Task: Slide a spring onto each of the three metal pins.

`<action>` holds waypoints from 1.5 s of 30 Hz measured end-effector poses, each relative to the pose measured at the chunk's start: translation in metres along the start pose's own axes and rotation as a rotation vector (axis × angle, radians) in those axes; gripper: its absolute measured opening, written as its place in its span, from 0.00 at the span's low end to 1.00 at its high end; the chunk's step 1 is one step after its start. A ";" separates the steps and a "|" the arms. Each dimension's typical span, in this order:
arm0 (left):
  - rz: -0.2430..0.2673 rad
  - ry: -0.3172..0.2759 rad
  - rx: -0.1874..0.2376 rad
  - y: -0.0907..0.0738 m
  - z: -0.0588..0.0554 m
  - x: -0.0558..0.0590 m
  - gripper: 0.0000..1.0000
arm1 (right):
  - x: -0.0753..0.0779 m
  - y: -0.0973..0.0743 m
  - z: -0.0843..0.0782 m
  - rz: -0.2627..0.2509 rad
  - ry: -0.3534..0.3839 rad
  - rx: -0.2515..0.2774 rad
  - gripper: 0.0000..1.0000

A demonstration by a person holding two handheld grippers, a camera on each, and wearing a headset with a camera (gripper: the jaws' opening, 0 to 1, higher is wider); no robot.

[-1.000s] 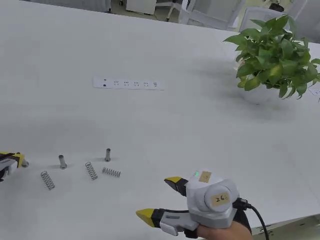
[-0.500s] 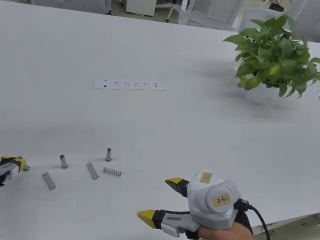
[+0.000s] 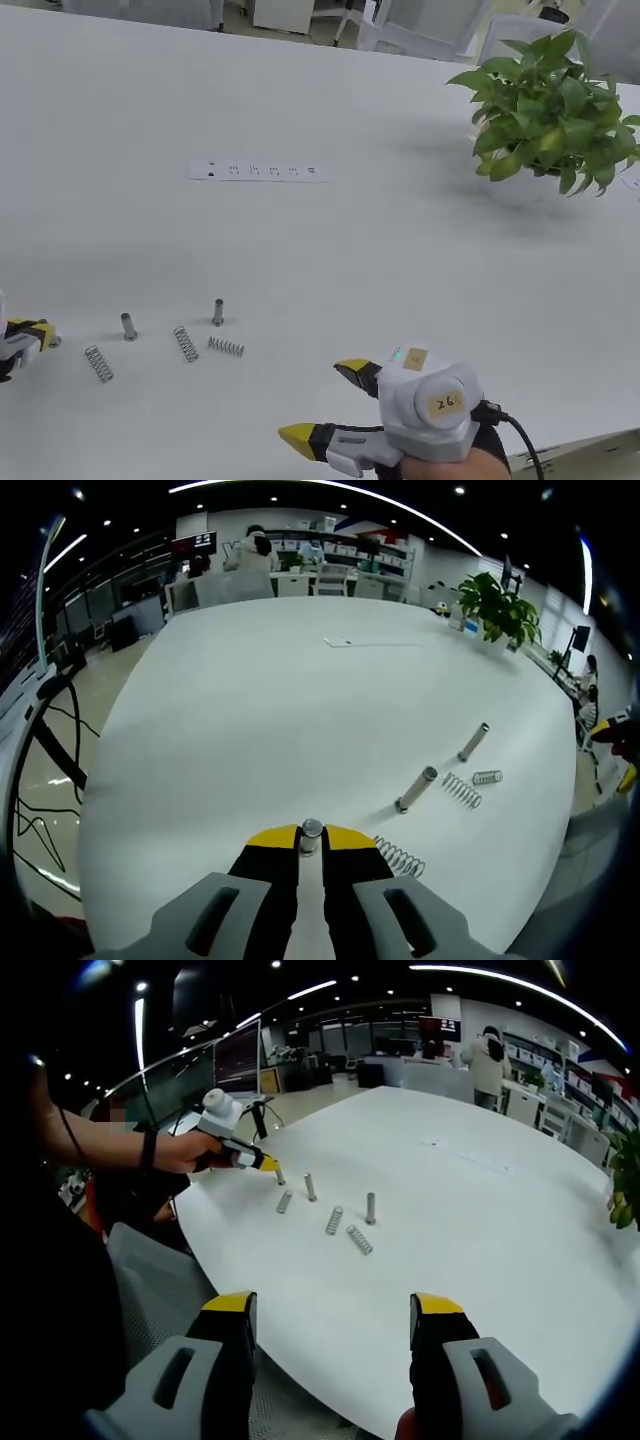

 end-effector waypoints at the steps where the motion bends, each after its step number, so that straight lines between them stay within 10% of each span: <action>1: 0.001 0.003 -0.001 0.000 0.000 0.000 0.00 | 0.000 0.000 0.000 0.002 0.001 0.000 0.61; 19: -0.045 -0.058 -0.024 -0.013 -0.017 0.006 0.21 | 0.000 0.001 -0.002 0.003 0.008 0.005 0.61; 45: -0.039 -0.093 -0.004 -0.039 -0.039 0.014 0.24 | -0.002 0.000 -0.006 0.003 0.014 0.004 0.61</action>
Point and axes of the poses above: the centre of the closed fingertips' face, and the gripper's own axes: y roughly forward along the fingers, x roughly to its right, z roughly out of its top, the point moved 8 cm from there along -y, roughly backward along the fingers, and after that the axes turned 9 degrees about -y, right-handed, at the moved point
